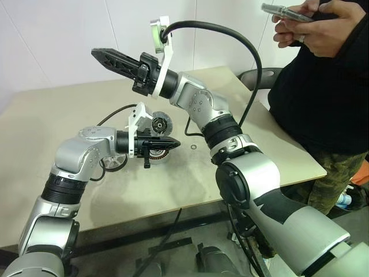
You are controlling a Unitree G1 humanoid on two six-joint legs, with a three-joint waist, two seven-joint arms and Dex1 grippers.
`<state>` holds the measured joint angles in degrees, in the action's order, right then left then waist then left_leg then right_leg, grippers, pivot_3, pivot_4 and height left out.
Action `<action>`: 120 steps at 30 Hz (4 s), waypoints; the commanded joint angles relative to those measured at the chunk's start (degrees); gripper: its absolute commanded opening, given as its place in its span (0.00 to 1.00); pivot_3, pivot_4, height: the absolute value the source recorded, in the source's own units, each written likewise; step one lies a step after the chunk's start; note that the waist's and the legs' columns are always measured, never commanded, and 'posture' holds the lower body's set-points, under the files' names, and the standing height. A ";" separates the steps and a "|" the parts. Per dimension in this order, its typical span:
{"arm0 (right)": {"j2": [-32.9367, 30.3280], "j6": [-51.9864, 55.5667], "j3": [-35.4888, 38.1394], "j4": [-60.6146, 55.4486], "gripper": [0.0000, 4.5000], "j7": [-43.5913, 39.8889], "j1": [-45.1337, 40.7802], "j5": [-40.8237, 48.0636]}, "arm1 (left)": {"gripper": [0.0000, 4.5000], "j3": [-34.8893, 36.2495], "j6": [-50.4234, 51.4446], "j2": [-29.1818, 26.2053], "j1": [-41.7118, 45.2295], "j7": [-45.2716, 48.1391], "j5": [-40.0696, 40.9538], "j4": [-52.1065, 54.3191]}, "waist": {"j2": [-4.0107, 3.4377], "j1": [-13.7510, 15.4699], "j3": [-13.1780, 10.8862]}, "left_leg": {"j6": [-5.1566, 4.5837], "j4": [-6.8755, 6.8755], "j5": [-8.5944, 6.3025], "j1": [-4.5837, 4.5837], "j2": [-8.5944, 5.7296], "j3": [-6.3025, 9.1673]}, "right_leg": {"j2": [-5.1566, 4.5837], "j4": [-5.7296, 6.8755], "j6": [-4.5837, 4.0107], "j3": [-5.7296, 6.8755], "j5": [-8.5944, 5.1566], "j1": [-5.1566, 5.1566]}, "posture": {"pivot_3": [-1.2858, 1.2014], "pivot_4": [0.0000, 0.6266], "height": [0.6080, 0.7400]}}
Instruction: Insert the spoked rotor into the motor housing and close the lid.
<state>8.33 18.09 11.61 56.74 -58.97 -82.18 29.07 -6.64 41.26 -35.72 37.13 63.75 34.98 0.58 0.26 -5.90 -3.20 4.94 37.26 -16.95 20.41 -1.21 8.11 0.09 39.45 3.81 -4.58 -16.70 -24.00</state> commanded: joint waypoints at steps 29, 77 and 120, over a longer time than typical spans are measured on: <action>-9.61 5.25 -20.86 -20.65 0.00 -20.66 16.75 -9.40 | 0.01 19.36 10.69 -9.69 6.53 -5.36 16.83 5.74 | 0.05 0.40 0.03 | 0.00 0.10 0.00 -0.04 -0.02 0.01 | 0.03 0.02 0.00 0.08 0.00 0.10 | 0.52 0.00 1.00; -7.87 4.12 -14.95 -17.51 0.00 -10.76 13.92 -6.06 | 0.01 16.37 8.00 -10.30 0.73 0.89 12.00 5.54 | 0.14 0.03 0.10 | 0.00 0.12 0.00 -0.04 0.03 0.04 | 0.04 0.07 -0.03 0.11 0.02 0.06 | 0.52 0.00 1.00; -8.10 5.59 -11.39 -17.97 0.00 -8.39 10.63 -3.27 | 0.01 15.33 6.05 -7.91 4.14 0.39 10.04 -0.50 | 0.15 0.08 0.11 | 0.00 0.12 0.00 -0.04 0.02 0.02 | 0.02 0.07 -0.03 0.10 0.02 0.05 | 0.52 0.00 1.00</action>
<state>-0.39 26.18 0.21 38.26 -67.72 -70.02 26.41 7.46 47.96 -43.00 40.22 63.84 44.70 -1.39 0.41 -5.83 -3.09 4.94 37.38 -16.94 20.38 -1.19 8.13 0.10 39.52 3.78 -4.48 -16.68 -23.95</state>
